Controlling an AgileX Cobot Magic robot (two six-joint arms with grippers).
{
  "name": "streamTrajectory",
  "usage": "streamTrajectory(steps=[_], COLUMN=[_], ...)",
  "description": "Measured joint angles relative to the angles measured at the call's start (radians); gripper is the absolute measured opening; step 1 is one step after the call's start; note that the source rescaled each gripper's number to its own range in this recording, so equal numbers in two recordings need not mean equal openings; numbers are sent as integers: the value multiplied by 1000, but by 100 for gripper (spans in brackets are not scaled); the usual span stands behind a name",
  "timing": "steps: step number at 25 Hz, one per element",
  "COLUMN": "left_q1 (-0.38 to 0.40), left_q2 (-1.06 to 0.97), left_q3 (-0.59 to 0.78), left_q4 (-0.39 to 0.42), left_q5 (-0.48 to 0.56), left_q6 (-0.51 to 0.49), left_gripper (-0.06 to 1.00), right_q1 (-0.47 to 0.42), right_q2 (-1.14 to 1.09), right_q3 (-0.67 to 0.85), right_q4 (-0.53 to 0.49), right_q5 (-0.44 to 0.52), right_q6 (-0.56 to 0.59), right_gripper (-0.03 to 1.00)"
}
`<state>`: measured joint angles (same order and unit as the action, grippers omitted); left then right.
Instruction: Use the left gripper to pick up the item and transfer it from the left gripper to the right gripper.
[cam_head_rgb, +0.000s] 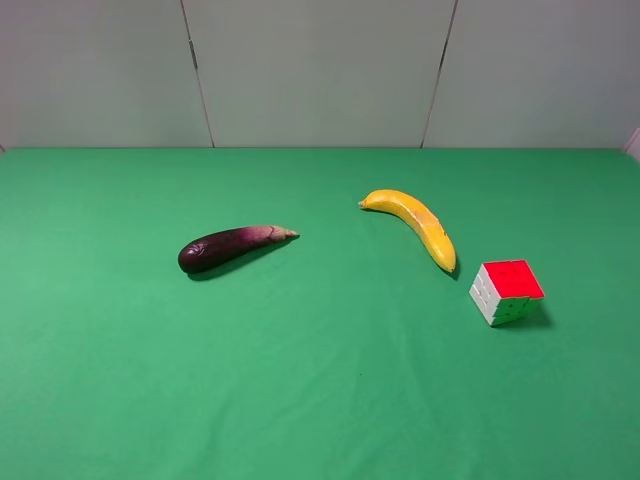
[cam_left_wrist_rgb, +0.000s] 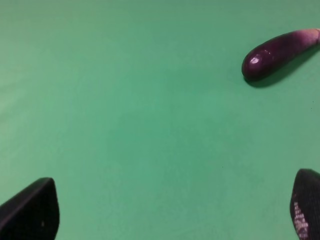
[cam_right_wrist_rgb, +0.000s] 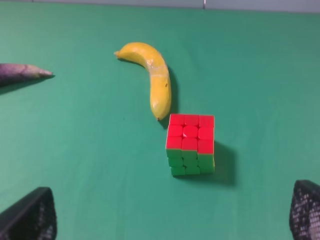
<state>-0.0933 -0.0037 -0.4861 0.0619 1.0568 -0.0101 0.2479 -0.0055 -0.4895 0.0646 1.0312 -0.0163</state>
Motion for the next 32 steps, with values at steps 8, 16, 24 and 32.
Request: streamTrajectory(steps=[8,16,24,32], left_q1=[0,0,0,0], left_q2=[0,0,0,0], left_q3=[0,0,0,0], left_q4=[0,0,0,0], left_q5=[0,0,-3,-3], left_q6=[0,0,0,0], left_gripper=[80,80,80,80], right_q1=[-54,-241,-291,-291], right_q2=[0,0,0,0], right_q3=[0,0,0,0], right_q4=[2,3,3,5], right_q5=[0,-1,-1,-1], right_q6=[-1,-1,-1,-1], right_gripper=[100,100,100,100])
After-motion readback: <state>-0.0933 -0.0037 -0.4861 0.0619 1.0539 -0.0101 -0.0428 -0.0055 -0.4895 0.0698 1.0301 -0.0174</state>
